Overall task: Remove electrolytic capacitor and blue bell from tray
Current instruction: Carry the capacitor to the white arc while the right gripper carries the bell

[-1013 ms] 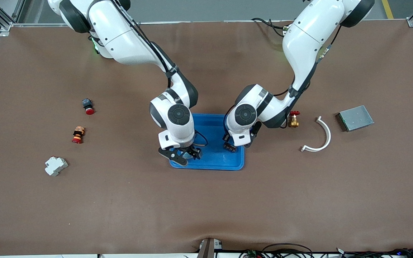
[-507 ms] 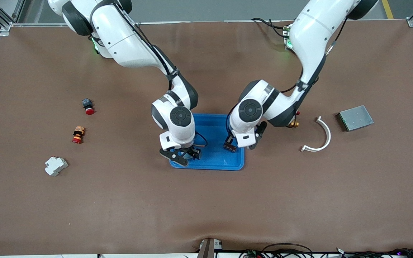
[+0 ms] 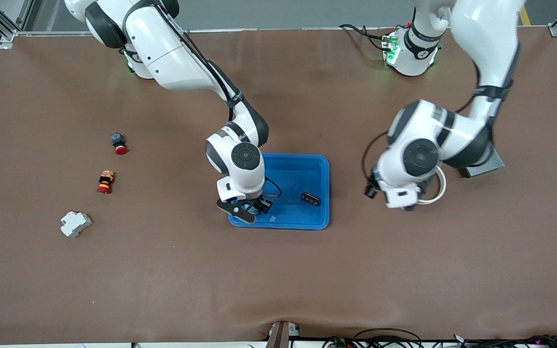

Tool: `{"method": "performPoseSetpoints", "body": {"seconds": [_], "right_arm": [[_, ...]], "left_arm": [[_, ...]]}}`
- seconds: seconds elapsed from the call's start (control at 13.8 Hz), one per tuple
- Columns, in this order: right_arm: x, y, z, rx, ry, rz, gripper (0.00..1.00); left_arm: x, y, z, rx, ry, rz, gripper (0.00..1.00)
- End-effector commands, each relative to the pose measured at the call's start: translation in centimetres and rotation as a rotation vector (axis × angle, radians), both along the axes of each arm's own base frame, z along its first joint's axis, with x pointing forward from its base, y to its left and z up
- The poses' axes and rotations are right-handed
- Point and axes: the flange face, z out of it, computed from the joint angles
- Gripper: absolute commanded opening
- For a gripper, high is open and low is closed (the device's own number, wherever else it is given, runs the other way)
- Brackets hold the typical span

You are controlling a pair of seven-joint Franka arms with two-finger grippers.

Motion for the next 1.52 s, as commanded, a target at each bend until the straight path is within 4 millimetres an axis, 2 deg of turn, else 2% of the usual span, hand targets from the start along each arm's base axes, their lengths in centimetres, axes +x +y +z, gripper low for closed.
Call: {"method": "performPoseSetpoints", "body": {"seconds": [0.0,0.07,0.14,0.36,0.51,0.65,0.8,0.87,0.94,1.01,1.09,1.16,1.3,1.38,1.45], "right_arm": [[0.3,0.6,0.2,-0.004,-0.013,-0.018,0.00],[0.4,0.6,0.7,0.014,-0.001,-0.036,0.00],[0.6,0.6,1.9,0.027,0.031,-0.063,0.00],[1.0,1.8,7.5,0.028,0.145,-0.078,0.00],[2.1,0.1,10.0,0.046,0.215,-0.043,0.00],[3.3,-2.8,11.2,0.035,0.258,0.063,0.00],[4.5,-6.4,13.4,0.000,0.292,0.249,0.00],[6.0,-9.7,15.3,-0.011,0.276,0.309,0.00],[6.7,-12.6,15.3,-0.015,0.292,0.379,0.00],[7.2,-15.3,16.0,-0.012,0.293,0.445,0.00],[7.4,-17.9,16.1,-0.011,0.293,0.480,0.00],[7.1,-20.0,16.6,-0.026,0.274,0.510,0.00],[5.5,-22.8,16.1,-0.053,0.240,0.577,0.00],[4.5,-24.4,15.4,-0.048,0.216,0.592,0.00],[3.3,-26.2,14.8,-0.044,0.194,0.619,0.00]], "left_arm": [[-1.7,7.2,-2.0,0.012,0.049,-0.089,0.00],[-1.8,9.3,-2.8,0.022,0.064,-0.097,0.00],[-2.2,10.5,-3.7,0.026,0.079,-0.101,0.00],[-4.5,13.8,-8.2,0.019,0.081,-0.124,0.00],[-5.6,16.9,-11.0,0.041,0.044,-0.145,0.00],[-6.2,18.1,-12.6,0.046,0.041,-0.160,0.00],[-6.1,18.2,-13.0,0.041,0.045,-0.158,0.00],[-6.0,17.9,-13.5,0.035,0.044,-0.160,0.00],[-6.0,17.8,-14.2,0.027,0.040,-0.160,0.00],[-5.8,17.6,-14.4,0.022,0.033,-0.160,0.10],[-5.6,17.4,-14.7,0.018,0.031,-0.162,0.19],[-5.0,16.9,-14.3,0.016,0.017,-0.163,0.20],[-4.4,16.3,-14.4,0.007,0.010,-0.167,0.23],[-4.4,15.3,-14.5,-0.001,0.009,-0.180,0.53],[-4.1,15.1,-14.2,-0.002,0.003,-0.184,1.00]]}}
